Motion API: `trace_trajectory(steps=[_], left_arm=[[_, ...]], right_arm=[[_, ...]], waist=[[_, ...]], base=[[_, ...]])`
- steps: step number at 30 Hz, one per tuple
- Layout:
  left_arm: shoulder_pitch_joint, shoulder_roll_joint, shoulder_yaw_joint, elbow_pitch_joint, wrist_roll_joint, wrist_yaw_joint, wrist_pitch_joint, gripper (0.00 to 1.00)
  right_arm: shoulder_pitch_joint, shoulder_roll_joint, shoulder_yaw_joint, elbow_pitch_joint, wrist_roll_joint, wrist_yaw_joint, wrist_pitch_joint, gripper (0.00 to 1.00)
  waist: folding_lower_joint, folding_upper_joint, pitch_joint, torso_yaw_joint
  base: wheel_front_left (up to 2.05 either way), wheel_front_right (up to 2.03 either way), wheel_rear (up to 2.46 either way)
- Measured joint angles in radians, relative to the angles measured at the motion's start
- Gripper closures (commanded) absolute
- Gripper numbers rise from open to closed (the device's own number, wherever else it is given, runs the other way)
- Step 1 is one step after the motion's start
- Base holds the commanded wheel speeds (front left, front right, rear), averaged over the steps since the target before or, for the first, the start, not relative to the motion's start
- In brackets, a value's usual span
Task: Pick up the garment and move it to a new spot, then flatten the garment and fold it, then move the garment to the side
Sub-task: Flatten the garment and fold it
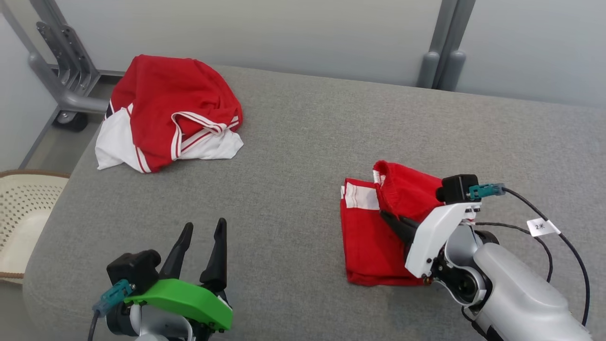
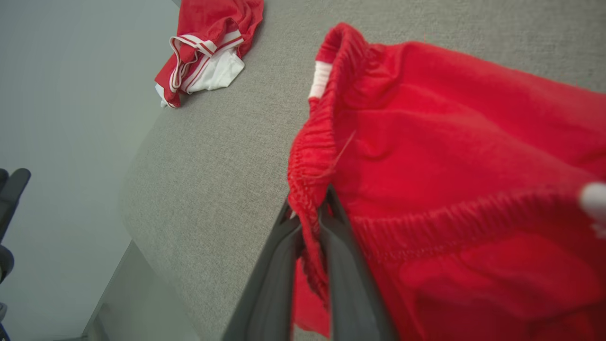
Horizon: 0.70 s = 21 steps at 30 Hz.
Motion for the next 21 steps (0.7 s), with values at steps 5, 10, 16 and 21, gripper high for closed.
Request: trace_trajectory(steps=[5, 10, 16, 21], left_arm=[[0.012, -0.003, 0.002, -0.014, 0.0, 0.0, 0.001, 0.0], [0.017, -0.004, 0.01, -0.018, 0.0, 0.0, 0.001, 0.0], [0.02, -0.01, 0.037, -0.022, 0.007, 0.0, -0.001, 0.0], [0.024, -0.014, 0.037, -0.022, 0.007, 0.0, 0.0, 0.0]], right_arm=[[-0.008, 0.024, 0.029, 0.03, -0.009, -0.012, 0.037, 1.0], [-0.043, 0.025, 0.053, 0.062, -0.031, -0.024, 0.066, 1.0], [-0.09, 0.043, 0.066, 0.064, -0.071, -0.029, 0.063, 0.0], [-0.138, 0.054, 0.089, 0.044, -0.104, -0.015, 0.05, 0.0]], waist=[[0.0, 0.0, 0.009, 0.032], [0.0, 0.0, 0.024, 0.048], [0.0, 0.0, 0.034, 0.041], [0.0, 0.0, 0.032, 0.021]], base=[[0.0, 0.0, 0.0], [0.0, 0.0, 0.0], [0.0, 0.0, 0.0], [0.0, 0.0, 0.0]])
